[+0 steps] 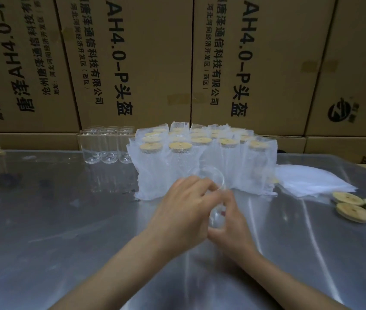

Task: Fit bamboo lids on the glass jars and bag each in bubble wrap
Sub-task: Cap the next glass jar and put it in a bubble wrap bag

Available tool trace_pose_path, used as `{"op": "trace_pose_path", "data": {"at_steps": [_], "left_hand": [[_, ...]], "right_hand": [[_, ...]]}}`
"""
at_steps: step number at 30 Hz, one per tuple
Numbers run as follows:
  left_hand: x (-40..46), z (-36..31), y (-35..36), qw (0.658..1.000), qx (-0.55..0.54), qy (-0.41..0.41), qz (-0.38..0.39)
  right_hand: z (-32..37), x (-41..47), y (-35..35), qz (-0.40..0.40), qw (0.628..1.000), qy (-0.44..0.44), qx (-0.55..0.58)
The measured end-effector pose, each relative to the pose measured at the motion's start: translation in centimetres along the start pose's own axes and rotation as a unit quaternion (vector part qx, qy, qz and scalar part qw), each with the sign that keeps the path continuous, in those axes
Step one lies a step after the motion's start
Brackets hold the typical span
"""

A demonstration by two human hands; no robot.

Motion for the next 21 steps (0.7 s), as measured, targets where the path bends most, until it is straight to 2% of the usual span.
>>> {"op": "trace_pose_path", "data": {"at_steps": [3,5,7,9,11,15,21], "left_hand": [[0.4,0.5,2.2,0.993,-0.053,-0.076,-0.07],[0.1,1.2,4.7,0.971,-0.158,-0.171,-0.06],[-0.8,1.9,8.3,0.916,-0.277,-0.291,-0.019],[-2.0,2.3,11.5,0.837,-0.378,-0.395,0.003],[-2.6,2.3,13.5,0.783,-0.438,-0.442,-0.001],[-3.2,2.8,14.8,0.755,-0.461,-0.466,-0.017],[-3.9,3.2,15.5,0.75,-0.471,-0.465,0.006]], "right_hand": [[-1.4,0.6,-2.5,-0.036,0.999,0.019,0.017],[-2.2,1.0,-3.7,-0.05,0.998,0.024,0.025],[-2.8,1.2,-4.4,-0.048,0.998,0.029,0.023],[-3.4,1.4,-4.7,-0.045,0.998,0.039,0.022],[-4.0,1.6,-4.8,-0.038,0.997,0.054,0.029],[-4.8,1.8,-4.5,-0.016,0.997,0.068,0.028],[-5.3,1.8,-3.9,0.011,0.995,0.093,0.04]]}}
Point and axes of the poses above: each hand's wrist, its own x-axis towards the middle knuckle, its own y-axis out of the palm, z = x × y, the point moved 7 cm from there along x, towards the middle knuckle, and after that the axes turned 10 degrees about -z, right-handed, at the moved point
